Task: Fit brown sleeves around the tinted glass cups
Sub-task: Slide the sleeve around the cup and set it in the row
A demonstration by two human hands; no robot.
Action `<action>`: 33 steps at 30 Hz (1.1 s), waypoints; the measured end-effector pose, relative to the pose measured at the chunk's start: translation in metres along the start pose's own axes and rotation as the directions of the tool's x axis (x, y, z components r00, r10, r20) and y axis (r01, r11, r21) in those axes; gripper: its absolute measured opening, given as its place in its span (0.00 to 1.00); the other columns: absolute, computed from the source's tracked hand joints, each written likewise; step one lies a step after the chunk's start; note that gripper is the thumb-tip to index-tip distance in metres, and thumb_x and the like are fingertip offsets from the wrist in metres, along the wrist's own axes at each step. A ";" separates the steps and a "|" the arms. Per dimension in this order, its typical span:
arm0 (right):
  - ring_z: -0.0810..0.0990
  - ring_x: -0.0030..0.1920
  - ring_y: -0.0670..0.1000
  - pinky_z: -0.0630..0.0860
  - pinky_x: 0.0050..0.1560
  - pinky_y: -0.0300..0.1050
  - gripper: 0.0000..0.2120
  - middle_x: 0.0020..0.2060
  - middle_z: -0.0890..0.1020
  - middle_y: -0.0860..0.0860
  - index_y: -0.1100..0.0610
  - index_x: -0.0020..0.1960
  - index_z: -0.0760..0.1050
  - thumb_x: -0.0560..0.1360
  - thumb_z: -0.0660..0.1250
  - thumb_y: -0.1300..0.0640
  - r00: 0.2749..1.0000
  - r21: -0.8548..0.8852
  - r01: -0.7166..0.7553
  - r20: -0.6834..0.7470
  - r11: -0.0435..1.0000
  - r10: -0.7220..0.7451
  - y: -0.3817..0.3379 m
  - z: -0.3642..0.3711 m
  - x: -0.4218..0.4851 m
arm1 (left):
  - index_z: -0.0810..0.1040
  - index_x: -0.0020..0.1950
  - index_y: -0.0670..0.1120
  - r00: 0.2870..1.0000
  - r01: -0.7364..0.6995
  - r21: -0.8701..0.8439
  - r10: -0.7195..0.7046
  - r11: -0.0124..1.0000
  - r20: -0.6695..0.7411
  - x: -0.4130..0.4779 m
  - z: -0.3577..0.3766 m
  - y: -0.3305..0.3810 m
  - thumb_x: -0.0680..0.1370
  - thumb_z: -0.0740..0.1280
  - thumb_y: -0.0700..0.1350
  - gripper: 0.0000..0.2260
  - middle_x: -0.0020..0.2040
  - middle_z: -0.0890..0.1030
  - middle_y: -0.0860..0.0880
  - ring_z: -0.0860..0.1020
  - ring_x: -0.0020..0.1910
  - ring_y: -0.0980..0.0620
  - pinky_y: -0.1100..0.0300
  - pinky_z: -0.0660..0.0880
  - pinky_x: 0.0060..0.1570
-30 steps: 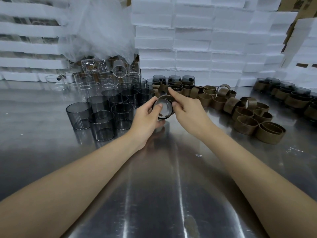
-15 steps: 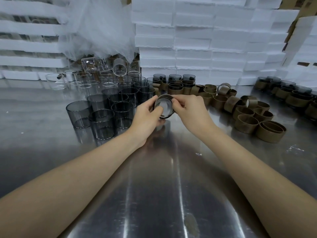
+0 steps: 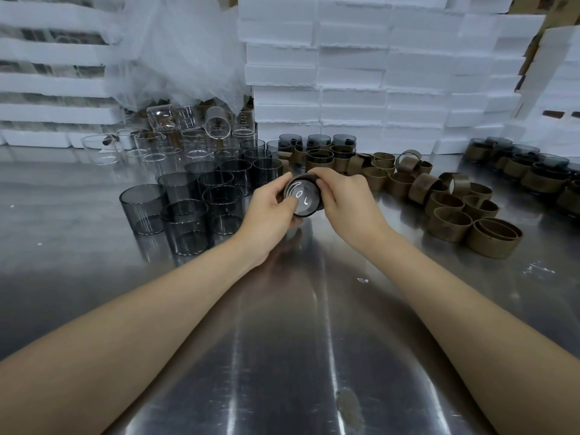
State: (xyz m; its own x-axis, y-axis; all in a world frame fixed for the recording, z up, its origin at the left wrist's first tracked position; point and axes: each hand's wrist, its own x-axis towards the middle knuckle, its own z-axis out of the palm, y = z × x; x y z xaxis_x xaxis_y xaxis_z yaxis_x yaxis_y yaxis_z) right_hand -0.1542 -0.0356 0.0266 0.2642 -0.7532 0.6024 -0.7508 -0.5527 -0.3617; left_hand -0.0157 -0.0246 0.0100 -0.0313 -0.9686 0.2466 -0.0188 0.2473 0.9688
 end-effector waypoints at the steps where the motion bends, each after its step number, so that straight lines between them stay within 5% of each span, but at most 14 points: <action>1: 0.80 0.49 0.63 0.75 0.50 0.56 0.15 0.49 0.84 0.60 0.60 0.62 0.77 0.79 0.57 0.66 1.000 0.005 0.005 -0.016 1.000 -0.005 0.001 0.000 0.000 | 0.78 0.60 0.46 1.000 -0.010 0.000 0.010 1.000 0.005 0.000 0.000 0.000 0.79 0.57 0.30 0.17 0.51 0.82 0.51 0.80 0.52 0.53 0.54 0.81 0.51; 7: 0.82 0.48 0.57 0.75 0.51 0.50 0.13 0.47 0.85 0.56 0.59 0.58 0.81 0.78 0.61 0.66 0.994 0.024 -0.015 -0.104 1.000 0.018 0.007 0.003 0.002 | 0.80 0.55 0.48 1.000 -0.001 -0.086 0.003 0.996 0.027 -0.001 -0.002 -0.003 0.78 0.59 0.30 0.17 0.53 0.83 0.46 0.80 0.56 0.46 0.46 0.80 0.53; 11: 0.82 0.48 0.45 0.77 0.53 0.40 0.07 0.42 0.84 0.46 0.57 0.51 0.83 0.77 0.67 0.58 0.967 0.292 -0.204 -0.092 0.934 0.239 0.016 -0.001 0.003 | 0.80 0.63 0.45 0.998 0.059 -0.168 -0.056 0.984 0.026 0.001 -0.005 -0.005 0.77 0.62 0.32 0.17 0.58 0.83 0.47 0.80 0.59 0.48 0.50 0.81 0.53; 13: 0.81 0.54 0.47 0.77 0.59 0.44 0.13 0.50 0.84 0.48 0.55 0.57 0.80 0.78 0.66 0.49 0.928 0.464 -0.365 0.107 0.807 0.358 0.020 -0.001 0.003 | 0.79 0.64 0.45 0.998 0.065 -0.210 -0.063 0.976 0.015 0.002 -0.006 -0.006 0.78 0.64 0.34 0.17 0.59 0.82 0.47 0.80 0.59 0.48 0.50 0.81 0.54; 15: 0.82 0.52 0.51 0.78 0.59 0.49 0.18 0.54 0.84 0.53 0.54 0.58 0.79 0.79 0.62 0.43 0.856 0.646 -0.511 0.327 0.567 0.399 0.021 -0.001 0.001 | 0.77 0.66 0.44 0.999 0.051 -0.252 -0.052 0.966 0.006 0.003 -0.005 -0.007 0.78 0.68 0.37 0.17 0.60 0.81 0.45 0.81 0.59 0.49 0.50 0.81 0.54; 19: 0.83 0.48 0.53 0.78 0.54 0.48 0.27 0.55 0.82 0.60 0.56 0.58 0.80 0.72 0.64 0.36 0.828 0.789 -0.537 0.424 0.299 0.367 0.017 -0.002 0.000 | 0.77 0.64 0.42 0.990 0.129 -0.377 -0.094 0.917 0.110 0.004 -0.005 -0.006 0.72 0.72 0.52 0.24 0.61 0.81 0.44 0.80 0.58 0.51 0.57 0.80 0.52; 22: 0.77 0.50 0.56 0.72 0.58 0.47 0.35 0.56 0.79 0.56 0.59 0.65 0.75 0.67 0.65 0.36 0.782 0.807 -0.579 0.513 0.111 0.354 0.013 0.002 0.001 | 0.81 0.54 0.47 0.959 0.256 -0.377 -0.183 0.890 0.218 0.002 -0.004 -0.003 0.69 0.70 0.59 0.20 0.48 0.82 0.49 0.78 0.44 0.55 0.64 0.76 0.43; 24: 0.74 0.46 0.55 0.71 0.54 0.45 0.31 0.50 0.78 0.55 0.59 0.59 0.78 0.66 0.68 0.37 0.745 0.809 -0.588 0.550 -0.018 0.377 0.011 0.002 0.003 | 0.81 0.57 0.47 0.951 0.275 -0.369 -0.194 0.888 0.242 0.003 -0.005 -0.004 0.68 0.69 0.60 0.23 0.47 0.79 0.49 0.73 0.40 0.56 0.65 0.71 0.38; 28: 0.85 0.43 0.55 0.80 0.40 0.45 0.20 0.49 0.83 0.57 0.60 0.54 0.79 0.71 0.72 0.46 0.680 0.791 -0.549 0.611 -0.271 0.406 0.009 -0.001 0.004 | 0.77 0.65 0.41 0.946 0.286 -0.409 -0.188 0.867 0.262 0.003 -0.004 -0.002 0.70 0.69 0.58 0.28 0.53 0.79 0.45 0.76 0.41 0.57 0.67 0.74 0.36; 33: 0.84 0.32 0.56 0.80 0.31 0.44 0.14 0.38 0.84 0.59 0.59 0.56 0.78 0.76 0.69 0.51 0.606 0.721 -0.464 0.682 -0.514 0.410 0.000 0.002 0.005 | 0.81 0.57 0.43 0.935 0.345 -0.499 -0.245 0.795 0.256 0.003 -0.002 -0.002 0.69 0.70 0.55 0.21 0.54 0.82 0.44 0.81 0.44 0.56 0.68 0.77 0.37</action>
State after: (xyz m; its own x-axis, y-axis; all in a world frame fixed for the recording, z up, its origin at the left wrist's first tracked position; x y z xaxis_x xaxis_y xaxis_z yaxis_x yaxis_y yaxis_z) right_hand -0.1514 -0.0400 0.0289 0.2647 -0.9261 -0.2688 0.7004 0.3762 -0.6065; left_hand -0.0136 -0.0276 0.0084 -0.2807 -0.9597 -0.0129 0.4732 -0.1501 0.8681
